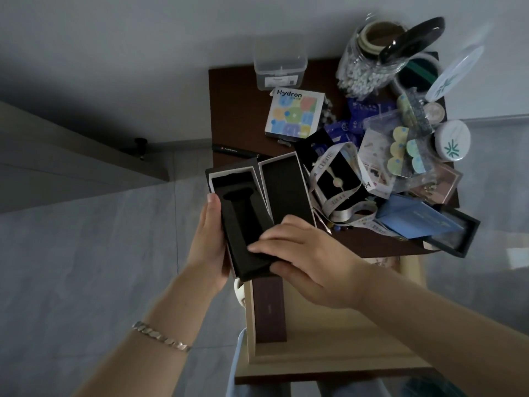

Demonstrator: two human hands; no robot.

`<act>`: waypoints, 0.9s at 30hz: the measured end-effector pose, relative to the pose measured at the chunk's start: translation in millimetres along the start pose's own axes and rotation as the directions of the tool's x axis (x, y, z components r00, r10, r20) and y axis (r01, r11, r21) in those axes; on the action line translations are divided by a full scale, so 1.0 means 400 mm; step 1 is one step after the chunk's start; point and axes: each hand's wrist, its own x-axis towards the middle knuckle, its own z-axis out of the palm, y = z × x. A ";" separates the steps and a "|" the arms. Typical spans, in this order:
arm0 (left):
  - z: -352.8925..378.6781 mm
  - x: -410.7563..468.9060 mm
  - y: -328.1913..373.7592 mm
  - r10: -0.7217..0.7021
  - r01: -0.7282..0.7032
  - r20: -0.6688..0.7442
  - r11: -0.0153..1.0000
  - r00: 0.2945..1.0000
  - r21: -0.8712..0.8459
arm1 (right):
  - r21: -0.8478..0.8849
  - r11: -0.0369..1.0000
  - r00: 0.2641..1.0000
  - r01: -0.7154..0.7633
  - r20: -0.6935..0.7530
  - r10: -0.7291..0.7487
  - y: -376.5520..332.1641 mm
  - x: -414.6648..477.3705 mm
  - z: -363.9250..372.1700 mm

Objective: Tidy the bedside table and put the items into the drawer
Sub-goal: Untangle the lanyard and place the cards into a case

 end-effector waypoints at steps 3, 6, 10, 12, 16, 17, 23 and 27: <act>0.009 -0.014 -0.005 0.008 -0.008 -0.013 1.000 1.000 -0.013 | -0.064 0.997 0.999 -0.035 0.006 0.035 0.004 0.002 0.010; 0.019 -0.021 -0.008 0.084 -0.084 -0.053 0.996 0.995 0.004 | -0.162 0.983 0.995 -0.091 -0.057 0.083 0.013 -0.009 0.033; 0.037 -0.034 -0.015 0.156 -0.147 -0.094 0.985 0.983 0.090 | -0.137 0.958 0.962 -0.253 -0.138 0.234 0.002 -0.038 0.079; 0.043 -0.040 -0.024 0.144 -0.129 -0.169 0.987 0.975 0.092 | -0.087 0.946 0.945 -0.312 -0.132 0.300 -0.005 -0.046 0.099; 0.040 -0.035 -0.046 0.200 -0.129 -0.351 0.968 0.915 0.216 | 0.074 0.930 0.932 -0.361 -0.011 0.363 -0.027 -0.034 0.112; 0.036 -0.031 -0.051 0.243 -0.139 -0.363 0.948 0.900 0.288 | 0.126 0.918 0.922 -0.375 -0.050 0.383 -0.030 -0.030 0.104; -0.002 0.003 -0.039 0.434 -0.191 -0.348 0.811 0.831 0.553 | 0.159 0.537 0.465 -0.829 -0.338 0.818 0.053 -0.010 0.032; 0.011 0.030 -0.026 0.499 -0.210 -0.296 0.729 0.815 0.652 | 0.095 0.428 0.402 -0.899 -0.213 0.891 0.084 0.018 0.039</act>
